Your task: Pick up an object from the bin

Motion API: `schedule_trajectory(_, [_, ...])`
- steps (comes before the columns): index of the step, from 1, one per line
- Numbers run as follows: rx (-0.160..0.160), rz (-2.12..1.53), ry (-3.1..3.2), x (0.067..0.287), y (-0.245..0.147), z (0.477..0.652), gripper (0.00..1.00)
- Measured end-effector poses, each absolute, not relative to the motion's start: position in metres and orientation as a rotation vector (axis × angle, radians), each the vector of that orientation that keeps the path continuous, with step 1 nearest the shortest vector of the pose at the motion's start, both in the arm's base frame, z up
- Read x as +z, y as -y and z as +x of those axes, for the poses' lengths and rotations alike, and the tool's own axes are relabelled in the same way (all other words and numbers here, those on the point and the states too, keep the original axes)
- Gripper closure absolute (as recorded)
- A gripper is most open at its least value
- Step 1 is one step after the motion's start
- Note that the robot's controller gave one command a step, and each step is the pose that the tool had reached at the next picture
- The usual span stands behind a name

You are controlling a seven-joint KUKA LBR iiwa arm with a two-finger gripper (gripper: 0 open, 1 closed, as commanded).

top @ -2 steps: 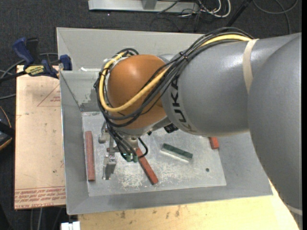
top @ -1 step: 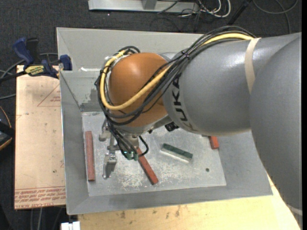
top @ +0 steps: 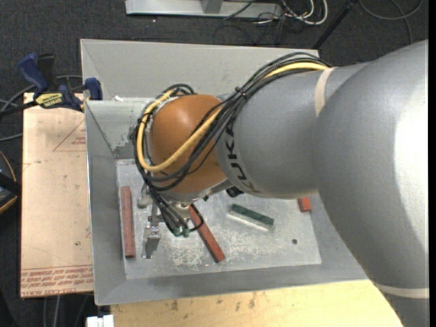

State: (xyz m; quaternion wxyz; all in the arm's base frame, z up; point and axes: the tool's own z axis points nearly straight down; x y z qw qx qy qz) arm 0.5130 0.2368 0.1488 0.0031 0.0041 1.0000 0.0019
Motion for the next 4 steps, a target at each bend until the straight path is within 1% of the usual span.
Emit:
schedule_trajectory(1, [0.004, 0.015, -3.138, 0.134, -0.236, 0.513, 0.0])
schedule_trajectory(2, [-0.006, -0.121, -3.151, 0.152, -0.239, 0.502, 0.0])
schedule_trajectory(3, [0.008, -0.125, -3.128, 0.172, -0.246, 0.525, 0.0])
schedule_trajectory(4, [0.006, -0.238, -3.124, 0.099, -0.244, 0.564, 0.0])
